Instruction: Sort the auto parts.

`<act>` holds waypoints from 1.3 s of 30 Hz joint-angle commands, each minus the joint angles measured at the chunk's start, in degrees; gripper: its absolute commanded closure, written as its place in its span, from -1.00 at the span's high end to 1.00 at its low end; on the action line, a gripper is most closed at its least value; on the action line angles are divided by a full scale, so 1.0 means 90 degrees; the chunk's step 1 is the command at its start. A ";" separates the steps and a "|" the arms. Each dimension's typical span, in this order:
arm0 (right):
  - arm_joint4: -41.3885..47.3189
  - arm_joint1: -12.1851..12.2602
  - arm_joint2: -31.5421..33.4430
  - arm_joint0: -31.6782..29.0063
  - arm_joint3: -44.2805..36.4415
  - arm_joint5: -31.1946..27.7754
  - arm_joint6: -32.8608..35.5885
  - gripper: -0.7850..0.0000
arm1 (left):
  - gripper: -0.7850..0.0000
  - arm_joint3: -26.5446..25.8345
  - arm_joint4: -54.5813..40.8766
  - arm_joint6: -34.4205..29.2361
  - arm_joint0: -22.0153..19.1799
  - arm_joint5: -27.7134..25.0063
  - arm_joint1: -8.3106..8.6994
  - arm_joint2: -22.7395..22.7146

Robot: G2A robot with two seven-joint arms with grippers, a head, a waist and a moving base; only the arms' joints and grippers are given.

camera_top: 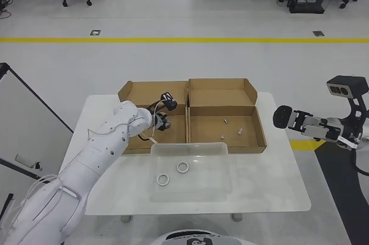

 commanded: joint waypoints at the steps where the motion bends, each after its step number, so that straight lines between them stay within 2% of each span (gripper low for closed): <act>1: -0.0001 0.0000 0.0000 0.0000 0.0000 0.0000 0.0000 1.00 | -1.00 0.0154 0.0003 0.0041 -0.0057 -0.0010 -0.0049 0.0076; 12: -0.0001 0.0000 0.0000 0.0000 0.0000 0.0000 0.0000 1.00 | -1.00 0.0663 0.0077 0.0049 -0.0268 -0.0103 -0.0249 0.0343; 15: -0.0001 0.0000 0.0000 0.0000 0.0000 0.0000 0.0000 1.00 | -0.55 0.0739 0.0051 0.0024 -0.0294 -0.0132 -0.0284 0.0367; 18: -0.0001 0.0000 0.0000 0.0000 0.0000 0.0000 0.0000 1.00 | -0.50 0.0800 0.0062 0.0055 -0.0309 -0.0154 -0.0311 0.0381; 23: -0.0001 0.0000 0.0000 0.0000 0.0000 0.0000 0.0000 1.00 | -0.25 0.0895 0.0035 0.0119 -0.0302 -0.0211 -0.0343 0.0374; 24: -0.0001 0.0000 0.0000 0.0000 0.0000 0.0000 0.0000 1.00 | -0.11 0.0904 0.0041 0.0125 -0.0302 -0.0217 -0.0347 0.0372; 25: -0.0001 0.0000 0.0000 0.0000 0.0000 0.0000 0.0000 1.00 | 0.44 0.0906 0.0032 0.0129 -0.0299 -0.0222 -0.0351 0.0366; 26: -0.0001 0.0000 0.0000 0.0000 0.0000 0.0000 0.0000 1.00 | 0.70 0.0899 0.0030 0.0138 -0.0298 -0.0227 -0.0354 0.0357; 28: -0.0001 0.0000 0.0000 0.0000 0.0000 0.0000 0.0000 1.00 | 1.00 0.0881 0.0026 0.0160 -0.0287 -0.0228 -0.0353 0.0330; 34: -0.0001 0.0000 0.0000 0.0000 0.0000 0.0000 0.0000 1.00 | 1.00 0.0683 0.0034 0.0144 -0.0319 -0.0191 -0.0293 0.0094; 39: -0.0001 0.0000 0.0000 0.0000 0.0000 0.0000 0.0000 1.00 | 1.00 0.0125 -0.0008 -0.0108 -0.0305 -0.0238 -0.0129 -0.0364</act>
